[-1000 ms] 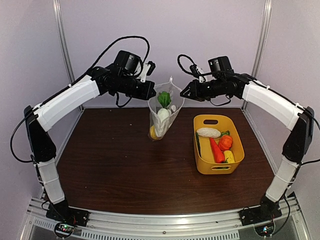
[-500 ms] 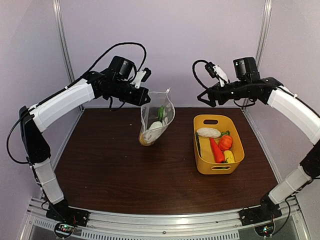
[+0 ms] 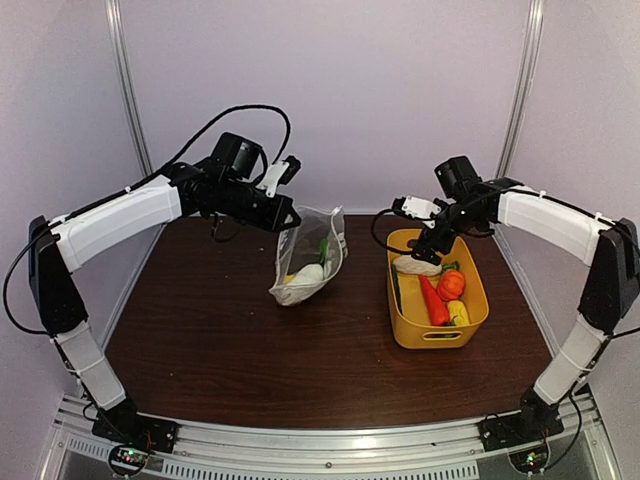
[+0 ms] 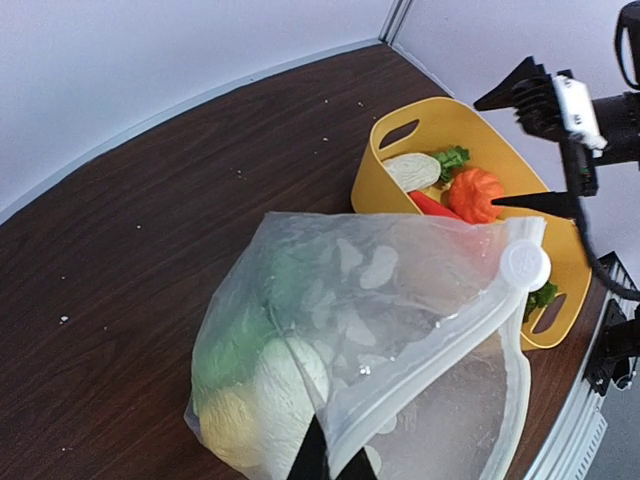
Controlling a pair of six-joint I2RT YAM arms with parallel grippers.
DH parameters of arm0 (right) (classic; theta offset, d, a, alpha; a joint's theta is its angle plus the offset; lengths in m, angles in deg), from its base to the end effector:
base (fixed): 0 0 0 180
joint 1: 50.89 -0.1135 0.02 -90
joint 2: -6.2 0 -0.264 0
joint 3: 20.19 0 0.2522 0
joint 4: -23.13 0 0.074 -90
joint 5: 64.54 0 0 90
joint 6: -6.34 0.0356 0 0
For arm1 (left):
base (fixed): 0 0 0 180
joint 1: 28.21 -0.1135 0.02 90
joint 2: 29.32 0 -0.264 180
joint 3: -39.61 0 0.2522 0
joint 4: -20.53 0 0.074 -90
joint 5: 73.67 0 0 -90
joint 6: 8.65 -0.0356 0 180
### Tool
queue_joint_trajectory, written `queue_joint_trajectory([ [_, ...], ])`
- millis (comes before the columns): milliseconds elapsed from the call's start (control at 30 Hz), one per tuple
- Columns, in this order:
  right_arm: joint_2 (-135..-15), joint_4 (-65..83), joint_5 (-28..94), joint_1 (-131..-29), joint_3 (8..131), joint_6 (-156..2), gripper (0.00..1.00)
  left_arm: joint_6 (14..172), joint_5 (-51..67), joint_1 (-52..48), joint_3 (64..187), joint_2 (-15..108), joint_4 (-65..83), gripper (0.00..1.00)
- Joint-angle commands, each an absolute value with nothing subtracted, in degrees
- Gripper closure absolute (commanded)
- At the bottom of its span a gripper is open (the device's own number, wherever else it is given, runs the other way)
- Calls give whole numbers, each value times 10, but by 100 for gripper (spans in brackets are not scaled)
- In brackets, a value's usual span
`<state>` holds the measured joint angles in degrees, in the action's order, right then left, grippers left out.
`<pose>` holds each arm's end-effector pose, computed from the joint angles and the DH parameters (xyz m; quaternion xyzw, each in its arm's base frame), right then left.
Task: Place the food in the zip-top bag and seal the zipper
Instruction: Adjust the zipper food storage bag at the center of the board, then adjust the fake vegetable in the bin.
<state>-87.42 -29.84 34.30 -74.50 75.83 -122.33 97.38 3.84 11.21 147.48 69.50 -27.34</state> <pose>0.3258 0.1484 0.3032 -0.5076 0.7899 0.0278 0.3429 0.2997 -0.2563 0.3459 0.2277 0.8684 -0.2866 0.3344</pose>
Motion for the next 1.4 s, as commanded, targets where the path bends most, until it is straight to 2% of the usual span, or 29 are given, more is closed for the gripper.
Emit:
queue_joint_trajectory([
  [0, -927, -328, 265, -735, 803, -1275, 0, 990, -3, 109, 1466, 685, -223, 100],
  [67, -948, -324, 266, -730, 816, -1275, 2, 992, 1, 109, 1465, 683, -224, 100],
  [300, -1000, -296, 276, -727, 819, -1376, 19, 992, 5, 108, 1462, 682, -223, 100],
  [467, -1038, -281, 283, -722, 827, -1436, 24, 989, 12, 107, 1461, 682, -223, 100],
  [733, -1073, -244, 284, -705, 818, -1451, 28, 988, 8, 102, 1461, 685, -223, 100],
  [1100, -1108, -230, 291, -683, 800, -1456, 25, 995, -11, 92, 1459, 697, -219, 100],
  [1367, -1124, -261, 315, -673, 786, -1454, 26, 997, -17, 91, 1459, 704, -219, 100],
])
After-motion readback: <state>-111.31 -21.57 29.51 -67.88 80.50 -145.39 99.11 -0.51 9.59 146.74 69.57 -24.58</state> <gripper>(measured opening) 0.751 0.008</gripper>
